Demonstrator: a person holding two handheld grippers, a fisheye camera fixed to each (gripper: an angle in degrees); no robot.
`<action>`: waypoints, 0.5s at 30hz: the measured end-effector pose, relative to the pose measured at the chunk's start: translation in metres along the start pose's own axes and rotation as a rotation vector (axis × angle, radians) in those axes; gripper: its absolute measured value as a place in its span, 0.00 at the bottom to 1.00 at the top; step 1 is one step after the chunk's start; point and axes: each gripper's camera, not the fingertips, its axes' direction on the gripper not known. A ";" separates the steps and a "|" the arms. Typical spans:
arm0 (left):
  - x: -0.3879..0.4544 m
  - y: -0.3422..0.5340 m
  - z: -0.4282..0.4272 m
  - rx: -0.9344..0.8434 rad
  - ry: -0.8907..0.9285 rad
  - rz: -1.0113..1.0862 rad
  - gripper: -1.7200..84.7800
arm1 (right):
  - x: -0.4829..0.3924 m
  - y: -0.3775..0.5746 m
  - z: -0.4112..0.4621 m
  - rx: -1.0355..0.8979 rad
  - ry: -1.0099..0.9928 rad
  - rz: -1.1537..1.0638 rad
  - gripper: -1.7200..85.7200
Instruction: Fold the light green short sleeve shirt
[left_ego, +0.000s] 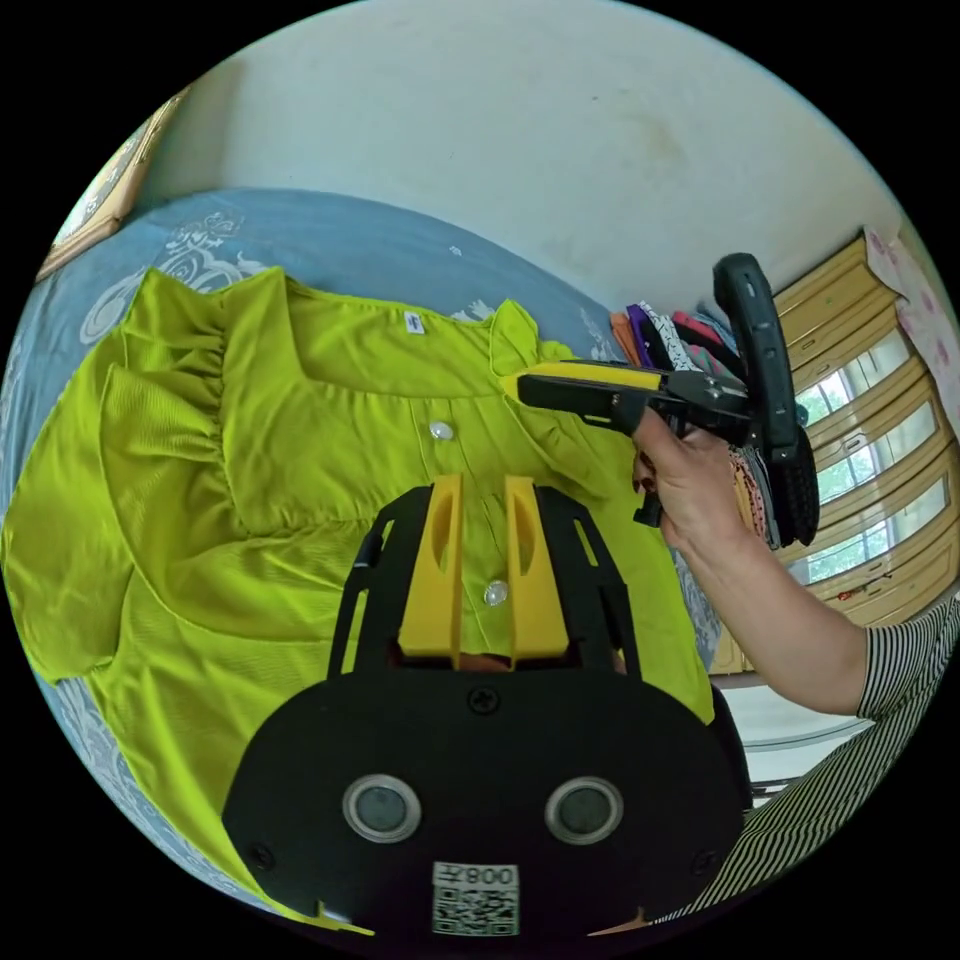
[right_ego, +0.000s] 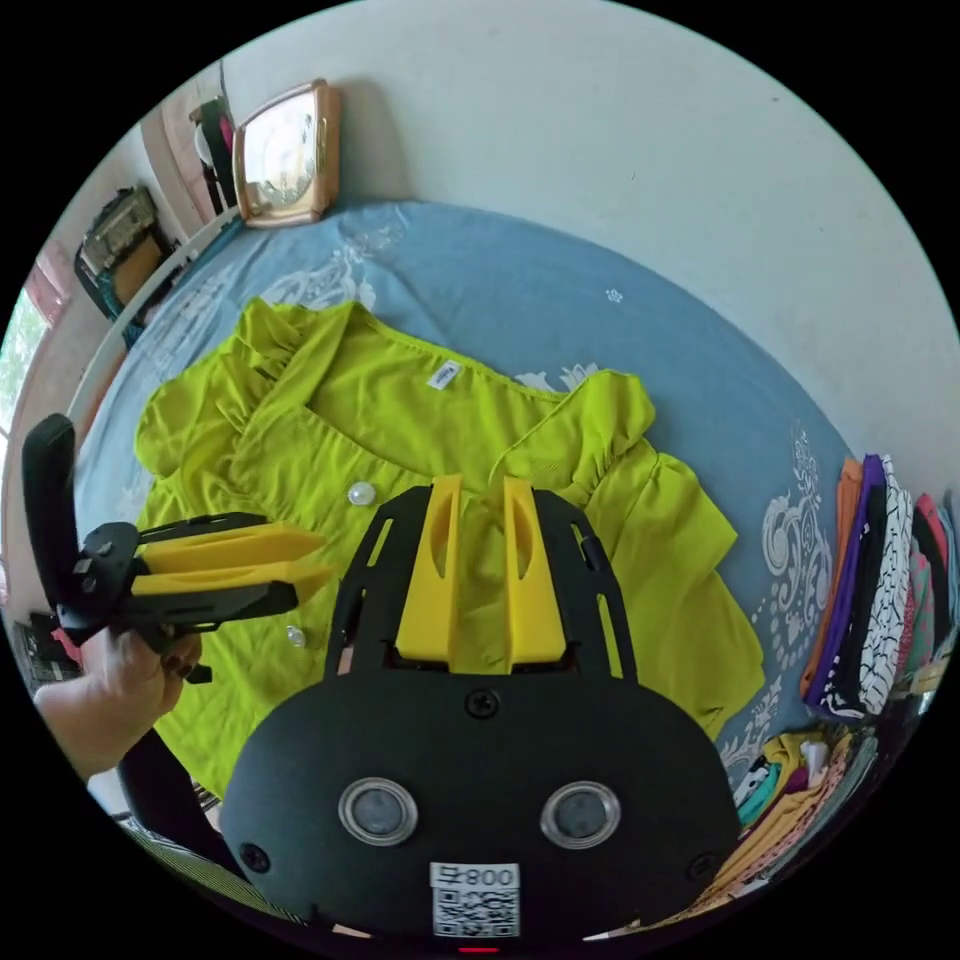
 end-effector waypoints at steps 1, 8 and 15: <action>-0.002 0.002 0.007 -0.002 0.006 -0.004 0.10 | 0.000 -0.002 0.004 -0.012 0.008 0.001 0.07; -0.009 0.008 0.077 0.022 0.042 0.049 0.10 | 0.038 0.011 -0.029 0.079 -0.056 0.128 0.02; 0.013 -0.012 0.171 -0.004 0.152 0.158 0.09 | 0.139 0.074 -0.050 0.191 -0.340 0.443 0.02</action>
